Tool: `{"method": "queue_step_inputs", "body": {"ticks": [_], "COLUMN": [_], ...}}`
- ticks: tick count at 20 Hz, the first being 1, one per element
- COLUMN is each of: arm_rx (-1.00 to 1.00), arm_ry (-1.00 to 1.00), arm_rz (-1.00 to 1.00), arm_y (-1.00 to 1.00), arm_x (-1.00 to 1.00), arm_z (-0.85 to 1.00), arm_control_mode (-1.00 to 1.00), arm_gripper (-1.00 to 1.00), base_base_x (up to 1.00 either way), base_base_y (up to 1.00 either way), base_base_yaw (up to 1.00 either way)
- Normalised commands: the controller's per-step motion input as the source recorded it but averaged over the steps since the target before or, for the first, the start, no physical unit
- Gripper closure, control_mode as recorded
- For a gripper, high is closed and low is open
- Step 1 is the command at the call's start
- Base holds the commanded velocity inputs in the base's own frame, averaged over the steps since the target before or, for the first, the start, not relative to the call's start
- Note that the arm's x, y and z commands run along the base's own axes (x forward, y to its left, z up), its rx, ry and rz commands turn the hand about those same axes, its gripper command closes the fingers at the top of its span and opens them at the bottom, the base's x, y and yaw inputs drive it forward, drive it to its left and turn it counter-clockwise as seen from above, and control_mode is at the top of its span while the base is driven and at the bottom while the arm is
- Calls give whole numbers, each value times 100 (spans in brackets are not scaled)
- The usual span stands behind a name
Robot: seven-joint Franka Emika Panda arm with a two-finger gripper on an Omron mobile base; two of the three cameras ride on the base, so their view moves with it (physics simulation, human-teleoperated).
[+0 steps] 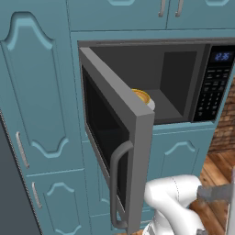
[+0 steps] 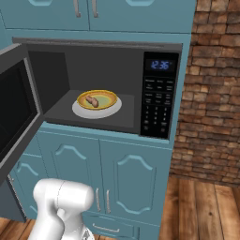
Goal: Pick the potato from the counter and place it in the microwave. Then turn on the microwave.
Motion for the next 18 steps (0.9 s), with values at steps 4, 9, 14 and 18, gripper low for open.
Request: {"method": "queue_step_inputs", "body": {"ticks": [4,9,14,18], "arm_rx": [5,7,3,2], "arm_ry": [-5,-4,-1,0], "arm_rz": [-13,-10,-8,-4], "arm_y": [31,23,23,18], "arm_x": [5,7,24,21], "arm_z": [-15,-17,-12,-14], "arm_control_mode": [-100,-100,-100,-100], "arm_gripper": [-100,-100,-100,-100], "base_base_x": [0,0,0,0], "base_base_y": [0,0,0,0], "base_base_yaw": [0,0,0,0]}}
